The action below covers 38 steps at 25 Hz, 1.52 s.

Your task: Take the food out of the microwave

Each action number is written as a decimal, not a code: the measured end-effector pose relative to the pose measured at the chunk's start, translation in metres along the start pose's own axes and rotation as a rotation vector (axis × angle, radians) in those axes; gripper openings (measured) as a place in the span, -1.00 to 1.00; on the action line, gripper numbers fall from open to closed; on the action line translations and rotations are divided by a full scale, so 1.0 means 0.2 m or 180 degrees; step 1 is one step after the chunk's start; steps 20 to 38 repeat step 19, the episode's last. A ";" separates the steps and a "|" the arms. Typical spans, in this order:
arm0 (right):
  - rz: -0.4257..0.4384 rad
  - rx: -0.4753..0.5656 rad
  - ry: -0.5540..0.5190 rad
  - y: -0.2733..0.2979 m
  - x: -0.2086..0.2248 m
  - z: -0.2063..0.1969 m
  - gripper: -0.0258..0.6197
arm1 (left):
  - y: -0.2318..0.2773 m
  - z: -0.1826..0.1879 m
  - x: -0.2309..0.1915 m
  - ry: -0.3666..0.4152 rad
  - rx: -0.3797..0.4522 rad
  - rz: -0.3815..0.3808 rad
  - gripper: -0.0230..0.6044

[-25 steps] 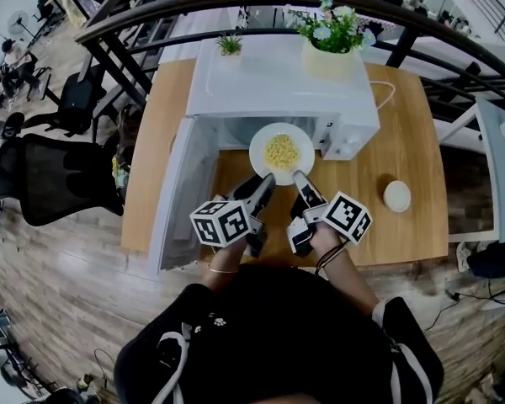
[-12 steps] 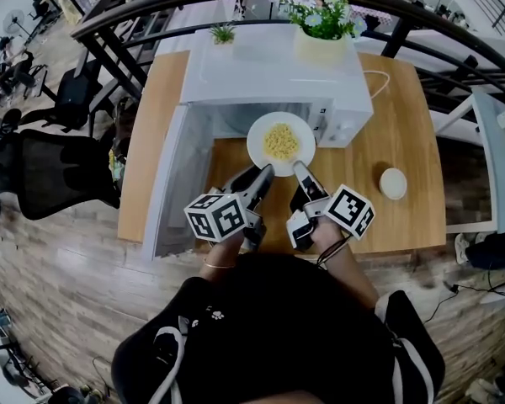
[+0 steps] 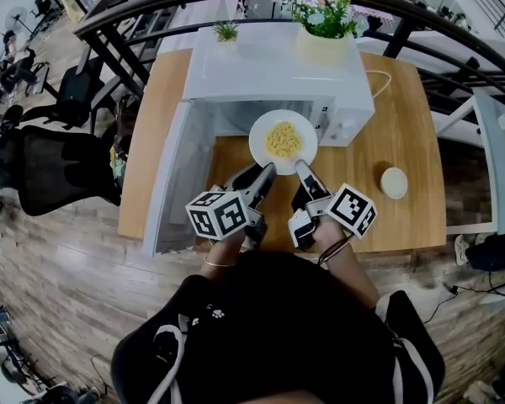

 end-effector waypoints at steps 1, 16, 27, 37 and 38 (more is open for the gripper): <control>-0.0002 -0.0001 0.0003 0.00 0.00 0.00 -0.77 | 0.00 0.00 0.00 0.0000 -0.0004 0.0000 -0.58; -0.0002 -0.0003 0.0028 0.00 0.02 0.00 -0.77 | 0.01 0.00 -0.01 0.0006 -0.0029 0.0000 -0.58; -0.0003 -0.0005 0.0036 0.01 0.02 0.00 -0.77 | 0.02 0.00 -0.02 -0.0003 -0.0036 0.0000 -0.58; -0.0003 -0.0005 0.0036 0.01 0.02 0.00 -0.77 | 0.02 0.00 -0.02 -0.0003 -0.0036 0.0000 -0.58; -0.0003 -0.0005 0.0036 0.01 0.02 0.00 -0.77 | 0.02 0.00 -0.02 -0.0003 -0.0036 0.0000 -0.58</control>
Point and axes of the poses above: the fingertips, and each gripper's own axes: y forward along the fingers, x to its right, z out of its top, the point moved 9 cm from there along -y, backward along the fingers, and after that the axes turned 15 degrees about -y, right-handed, at the moved point
